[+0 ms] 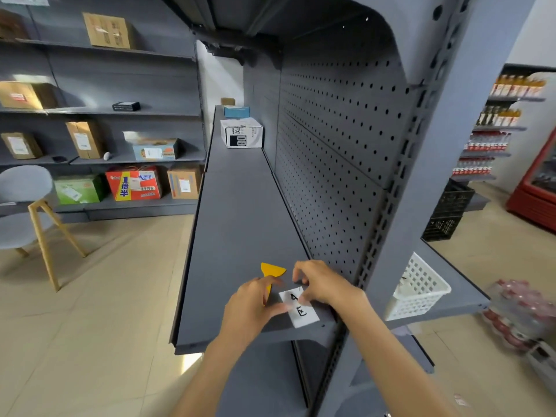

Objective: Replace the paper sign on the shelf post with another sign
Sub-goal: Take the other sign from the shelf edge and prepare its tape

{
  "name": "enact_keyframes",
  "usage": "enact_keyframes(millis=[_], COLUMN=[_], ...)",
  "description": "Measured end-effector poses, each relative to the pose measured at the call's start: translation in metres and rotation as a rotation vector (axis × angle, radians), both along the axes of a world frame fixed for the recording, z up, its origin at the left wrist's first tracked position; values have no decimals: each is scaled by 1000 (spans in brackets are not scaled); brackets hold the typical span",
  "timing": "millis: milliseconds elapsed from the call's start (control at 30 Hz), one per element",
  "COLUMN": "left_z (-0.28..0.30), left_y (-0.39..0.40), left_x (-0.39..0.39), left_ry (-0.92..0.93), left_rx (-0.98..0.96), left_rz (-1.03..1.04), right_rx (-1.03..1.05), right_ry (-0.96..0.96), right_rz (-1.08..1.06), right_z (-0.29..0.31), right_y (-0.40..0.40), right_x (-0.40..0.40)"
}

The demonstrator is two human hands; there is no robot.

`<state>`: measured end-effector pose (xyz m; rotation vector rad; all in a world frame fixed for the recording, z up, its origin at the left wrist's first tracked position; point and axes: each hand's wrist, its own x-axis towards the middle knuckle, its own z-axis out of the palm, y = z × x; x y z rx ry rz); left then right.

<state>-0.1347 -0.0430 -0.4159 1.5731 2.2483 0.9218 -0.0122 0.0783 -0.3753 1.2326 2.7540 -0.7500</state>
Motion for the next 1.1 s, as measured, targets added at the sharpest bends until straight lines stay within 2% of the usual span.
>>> enact_keyframes(millis=[267,500,833,933,1033,1100], left_z=[-6,-1,14,8,4,4], left_y=[3,4,32,29,18,11], left_x=[-1,3,1,4,12,17], left_ry=[-15,47,27,23,25,-43], left_rx=[5,-17,-346,-287,-94,44], left_rz=[-13,-19,-76,-64,-51,-80], right_rx=[36,39,143,84,21,16], right_ry=[-97,-125,-165,-55,131,216], right_rz=[12,14,64,29,-19,-38], right_z=[0,0,2,-2,-4,-1], right_y=[6,4,-4,-7,-13,-18], right_x=[-9,-8,-9,-2,8,13])
